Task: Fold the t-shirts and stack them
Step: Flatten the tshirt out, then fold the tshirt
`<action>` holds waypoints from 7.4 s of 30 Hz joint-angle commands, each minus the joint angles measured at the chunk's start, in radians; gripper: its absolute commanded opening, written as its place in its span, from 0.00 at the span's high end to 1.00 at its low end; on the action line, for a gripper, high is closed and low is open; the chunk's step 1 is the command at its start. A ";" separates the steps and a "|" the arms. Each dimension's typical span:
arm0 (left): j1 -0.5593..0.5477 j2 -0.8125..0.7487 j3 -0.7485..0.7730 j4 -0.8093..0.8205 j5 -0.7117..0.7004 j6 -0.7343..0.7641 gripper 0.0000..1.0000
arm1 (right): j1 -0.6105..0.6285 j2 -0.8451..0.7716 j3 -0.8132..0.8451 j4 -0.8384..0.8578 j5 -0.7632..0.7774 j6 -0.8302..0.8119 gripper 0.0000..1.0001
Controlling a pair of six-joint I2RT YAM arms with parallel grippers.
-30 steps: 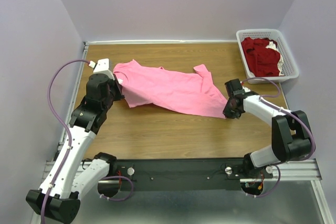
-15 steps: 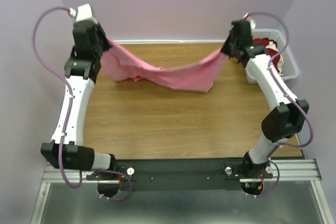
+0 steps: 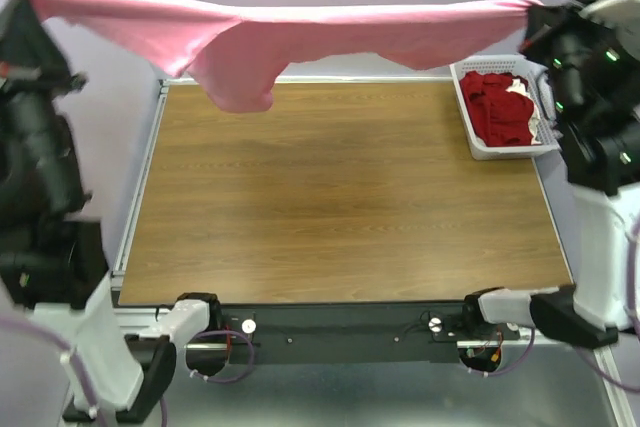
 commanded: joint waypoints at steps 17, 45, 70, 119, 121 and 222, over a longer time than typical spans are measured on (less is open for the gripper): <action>0.000 -0.198 -0.277 0.108 0.126 0.160 1.00 | -0.004 -0.361 -0.403 0.037 -0.021 -0.201 0.99; 0.000 0.709 -0.827 0.510 0.228 0.097 1.00 | -0.144 0.544 -0.942 0.770 0.059 -0.175 0.99; 0.003 0.551 -0.804 0.120 0.275 -0.073 1.00 | -0.184 0.547 -0.898 0.643 0.097 -0.175 0.99; 0.014 0.370 -1.051 0.140 0.418 -0.193 1.00 | -0.185 0.457 -0.924 0.370 0.159 -0.037 0.99; 0.014 0.376 -1.058 0.142 0.420 -0.193 1.00 | -0.184 0.460 -0.933 0.359 0.150 -0.014 0.99; -0.199 0.134 -1.373 0.226 0.456 -0.398 1.00 | 0.022 0.593 -0.856 0.387 -0.424 0.003 0.37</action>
